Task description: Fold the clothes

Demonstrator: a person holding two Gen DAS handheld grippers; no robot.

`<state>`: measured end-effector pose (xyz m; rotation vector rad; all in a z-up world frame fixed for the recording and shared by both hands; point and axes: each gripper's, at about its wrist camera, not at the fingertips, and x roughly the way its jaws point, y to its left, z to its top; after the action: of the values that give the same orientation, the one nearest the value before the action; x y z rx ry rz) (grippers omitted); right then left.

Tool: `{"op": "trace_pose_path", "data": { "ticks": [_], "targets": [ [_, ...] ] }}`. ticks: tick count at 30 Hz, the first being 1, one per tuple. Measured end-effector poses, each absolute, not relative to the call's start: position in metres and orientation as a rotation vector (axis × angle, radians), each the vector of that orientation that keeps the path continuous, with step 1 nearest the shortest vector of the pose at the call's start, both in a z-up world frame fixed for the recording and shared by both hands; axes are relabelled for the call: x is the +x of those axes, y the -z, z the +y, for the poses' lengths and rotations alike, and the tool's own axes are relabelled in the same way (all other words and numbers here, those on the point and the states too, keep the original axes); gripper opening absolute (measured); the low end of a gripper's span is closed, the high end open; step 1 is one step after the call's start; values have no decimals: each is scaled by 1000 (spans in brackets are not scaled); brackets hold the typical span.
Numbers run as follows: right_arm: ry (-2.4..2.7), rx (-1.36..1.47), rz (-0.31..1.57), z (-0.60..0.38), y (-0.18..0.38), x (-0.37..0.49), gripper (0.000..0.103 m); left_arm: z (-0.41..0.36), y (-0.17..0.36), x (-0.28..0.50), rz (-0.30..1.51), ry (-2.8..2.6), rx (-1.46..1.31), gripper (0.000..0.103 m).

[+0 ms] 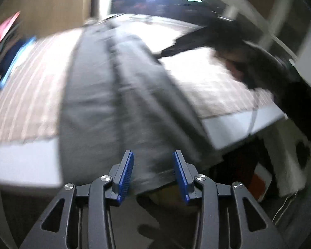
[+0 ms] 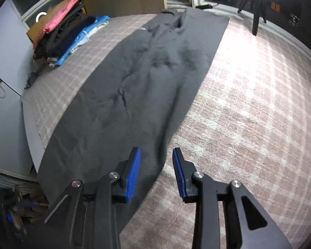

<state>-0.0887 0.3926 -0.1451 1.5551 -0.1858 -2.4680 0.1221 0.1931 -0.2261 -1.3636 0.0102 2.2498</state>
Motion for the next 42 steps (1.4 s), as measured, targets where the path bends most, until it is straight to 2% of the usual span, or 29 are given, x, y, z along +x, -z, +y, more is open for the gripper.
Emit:
{"op": "trace_pose_path", "data": {
  "ticks": [4, 7, 9, 12, 13, 16, 19, 20, 22, 23, 25, 29, 30, 31, 32, 33, 35, 36, 37, 38, 39, 42],
  "targets": [
    [2395, 1490, -225, 368, 132, -91, 32, 200, 240, 121, 17, -2251, -1424, 39],
    [2323, 1483, -194, 344, 130, -89, 32, 218, 249, 123, 121, -2237, -1431, 48],
    [2311, 1507, -161, 324, 133, -92, 32, 225, 258, 122, 197, -2241, -1476, 47],
    [2268, 1563, -120, 305, 145, -104, 32, 220, 256, 120, 151, -2241, -1474, 48],
    [2249, 1587, -109, 299, 150, -108, 32, 217, 257, 120, 124, -2235, -1473, 44],
    [2201, 1630, -55, 285, 164, -109, 31, 207, 259, 118, 32, -2183, -1467, 4],
    [2197, 1628, -44, 281, 165, -109, 18, 181, 252, 116, -230, -2089, -1448, 4],
    [2179, 1606, -101, 283, 161, -109, 18, 167, 250, 115, -369, -2056, -1424, 4],
    [2135, 1558, -217, 289, 155, -109, 19, 140, 253, 112, -496, -2087, -1441, 4],
    [2138, 1571, -224, 291, 153, -110, 21, 133, 258, 110, -510, -2089, -1475, 5],
    [2204, 1581, -214, 301, 147, -105, 33, 124, 270, 109, -520, -2063, -1542, 5],
    [2256, 1511, -189, 319, 132, -54, 33, 131, 270, 109, -481, -2037, -1528, 6],
    [2263, 1494, -172, 321, 129, -37, 34, 133, 269, 108, -480, -2034, -1524, 8],
    [2271, 1488, -146, 321, 128, -12, 34, 134, 269, 107, -481, -2031, -1520, 24],
    [2274, 1493, -131, 318, 130, 5, 34, 135, 268, 107, -471, -2036, -1524, 47],
    [2277, 1498, -117, 316, 133, 21, 34, 138, 267, 106, -451, -2039, -1531, 54],
    [2281, 1532, -102, 314, 141, 57, 34, 147, 266, 105, -373, -2043, -1532, 56],
    [2289, 1550, -102, 312, 146, 73, 34, 152, 266, 103, -327, -2048, -1531, 55],
    [2294, 1552, -108, 311, 150, 84, 34, 154, 267, 102, -302, -2042, -1542, 44],
    [2300, 1554, -114, 309, 154, 95, 34, 154, 268, 101, -286, -2031, -1558, 6],
    [2315, 1546, -107, 307, 156, 104, 34, 154, 268, 100, -270, -2020, -1574, 9],
    [2386, 1496, -30, 297, 159, 128, 34, 155, 267, 99, -266, -1976, -1587, 8]
  ]
}}
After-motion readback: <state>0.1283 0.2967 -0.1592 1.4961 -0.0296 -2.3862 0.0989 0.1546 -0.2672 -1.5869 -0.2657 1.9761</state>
